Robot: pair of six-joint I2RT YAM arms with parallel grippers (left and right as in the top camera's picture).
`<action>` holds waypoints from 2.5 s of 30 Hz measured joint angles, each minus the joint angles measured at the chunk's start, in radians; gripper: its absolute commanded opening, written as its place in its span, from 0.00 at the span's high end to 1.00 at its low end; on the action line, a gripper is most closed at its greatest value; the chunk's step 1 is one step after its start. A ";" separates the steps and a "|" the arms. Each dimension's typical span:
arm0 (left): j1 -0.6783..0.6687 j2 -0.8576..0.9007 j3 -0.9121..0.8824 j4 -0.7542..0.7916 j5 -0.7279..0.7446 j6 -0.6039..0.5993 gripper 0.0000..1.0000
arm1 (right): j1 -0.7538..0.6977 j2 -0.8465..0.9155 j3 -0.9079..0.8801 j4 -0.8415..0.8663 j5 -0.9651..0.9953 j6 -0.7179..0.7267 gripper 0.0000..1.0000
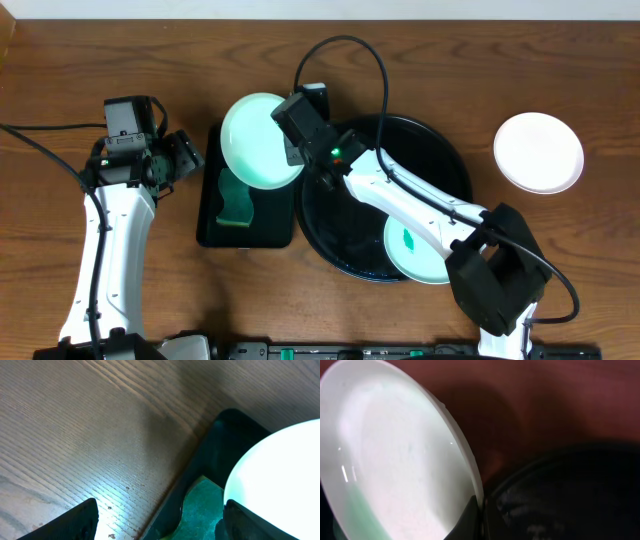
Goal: Clean dirty plates on tray and stack at the side
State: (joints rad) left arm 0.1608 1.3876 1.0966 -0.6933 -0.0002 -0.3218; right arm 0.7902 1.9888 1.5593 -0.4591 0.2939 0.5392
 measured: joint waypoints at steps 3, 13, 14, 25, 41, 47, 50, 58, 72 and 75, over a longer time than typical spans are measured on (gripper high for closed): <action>0.000 0.000 0.000 0.000 0.000 0.000 0.20 | 0.000 0.000 0.000 0.021 0.018 -0.038 0.99; 0.000 0.000 0.000 0.000 0.000 0.000 0.20 | 0.009 0.000 0.000 0.094 0.095 -0.221 0.99; 0.000 0.000 0.000 0.000 0.000 0.000 0.20 | 0.013 0.000 0.000 0.102 0.113 -0.238 0.99; 0.000 0.000 0.000 0.000 0.000 0.000 0.20 | 0.124 0.000 0.000 0.237 0.367 -0.473 0.99; 0.000 0.000 0.000 0.000 0.000 0.000 0.20 | 0.270 0.000 0.009 0.747 0.783 -1.047 0.99; 0.000 0.000 0.000 -0.001 0.000 0.000 0.20 | 0.304 0.000 0.011 0.950 0.865 -1.273 0.99; 0.000 0.000 0.000 -0.001 0.000 0.000 0.20 | 0.322 0.000 0.011 1.012 0.884 -1.362 0.99; 0.000 0.000 0.000 -0.002 0.000 0.000 0.20 | 0.346 0.000 0.011 1.045 0.896 -1.465 0.99; 0.000 0.000 0.000 -0.002 0.000 0.000 0.20 | 0.346 0.000 0.011 1.046 0.904 -1.489 0.99; 0.000 0.000 0.000 -0.002 0.000 0.000 0.20 | 0.345 0.000 0.011 1.046 0.904 -1.490 0.99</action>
State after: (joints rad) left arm 0.1608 1.3876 1.0966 -0.6949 -0.0002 -0.3218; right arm 1.1355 1.9888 1.5700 0.5873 1.1980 -0.9508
